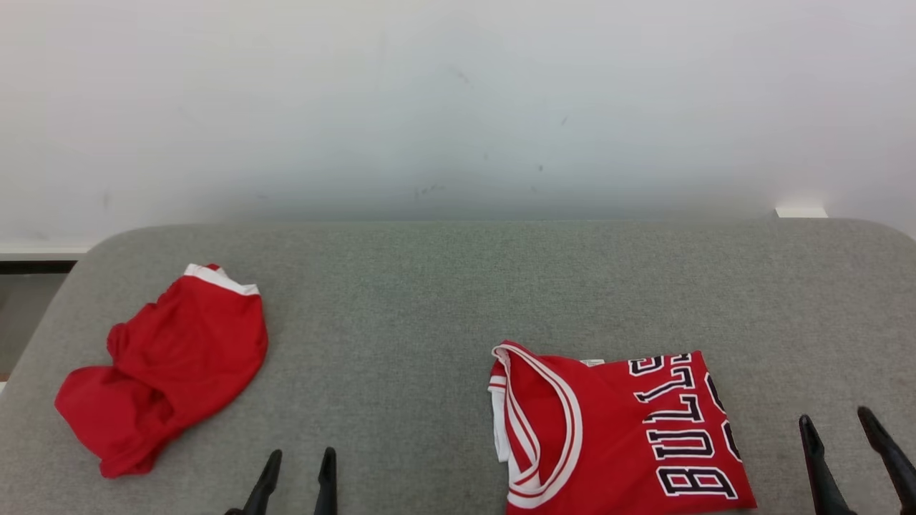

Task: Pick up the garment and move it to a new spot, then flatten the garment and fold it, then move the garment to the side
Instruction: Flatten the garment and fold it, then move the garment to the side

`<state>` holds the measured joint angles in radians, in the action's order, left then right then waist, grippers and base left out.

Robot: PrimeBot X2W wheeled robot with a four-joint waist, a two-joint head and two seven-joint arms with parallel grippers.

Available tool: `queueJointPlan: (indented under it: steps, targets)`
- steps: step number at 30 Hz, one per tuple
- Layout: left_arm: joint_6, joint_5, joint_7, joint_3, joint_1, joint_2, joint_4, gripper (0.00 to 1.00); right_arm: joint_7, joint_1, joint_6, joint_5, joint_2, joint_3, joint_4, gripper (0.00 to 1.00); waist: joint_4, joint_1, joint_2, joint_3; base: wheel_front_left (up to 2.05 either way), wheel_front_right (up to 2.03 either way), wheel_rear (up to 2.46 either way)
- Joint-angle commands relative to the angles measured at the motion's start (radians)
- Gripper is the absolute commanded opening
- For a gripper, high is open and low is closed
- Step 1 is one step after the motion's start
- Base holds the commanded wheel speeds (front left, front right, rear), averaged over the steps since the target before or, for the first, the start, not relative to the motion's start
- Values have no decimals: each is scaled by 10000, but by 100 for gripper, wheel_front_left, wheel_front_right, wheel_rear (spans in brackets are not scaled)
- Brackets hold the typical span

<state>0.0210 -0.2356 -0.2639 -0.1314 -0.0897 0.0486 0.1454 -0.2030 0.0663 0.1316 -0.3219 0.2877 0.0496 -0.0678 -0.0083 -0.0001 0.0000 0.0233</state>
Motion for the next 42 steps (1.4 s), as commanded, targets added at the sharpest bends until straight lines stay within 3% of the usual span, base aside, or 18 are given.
queueJointPlan:
  steps: [1, 3, 13, 17, 22, 24, 28, 33, 42]
  targets:
    - [58, 211, -5, 28, -165, 37, 20, 100, -437, 186, -20, 244, -87, -205, -570, 100, 19, 1, 0, 59, 0, 0, 0]
    - [91, 315, -5, 38, -212, 37, 80, 100, -595, 305, -20, 150, -423, -412, -1117, 100, 47, 1, 0, 103, 0, 0, 0]
    - [43, 326, -5, 238, -268, 36, 101, 100, -606, 869, -22, 635, -1143, -1096, -1167, 100, 91, 1, 0, 68, 0, 0, 0]
    - [57, 325, -5, 284, -252, 36, 35, 100, -607, 625, -22, 220, -1087, -875, -1013, 100, 50, 1, 0, -1, 0, 0, 0]
    - [103, 350, -5, 229, -126, 36, -30, 100, -597, 65, -22, -1548, -425, -182, -1075, 100, 118, 1, 0, -202, 0, 0, 0]
    - [149, 380, -5, 199, -57, 37, -19, 100, -37, -442, -22, -2786, 81, 285, -992, 100, 209, 1, 0, -297, 0, 0, 0]
    - [207, 413, -5, 147, 179, 36, -95, 100, 2420, -1302, -22, -5271, 1194, 797, -833, 100, 444, 1, 0, -710, 0, 0, 0]
    - [261, 312, -5, 109, 493, 37, -125, 100, 5124, -2274, -20, -6279, 2123, 1059, -1568, 100, 859, 1, 0, -1265, 0, 0, 0]
    - [256, 223, -5, -35, 900, 37, -7, 100, 6670, -3069, -20, -7250, 1702, 1356, -3127, 100, 1602, 1, 0, -1912, 0, 0, 0]
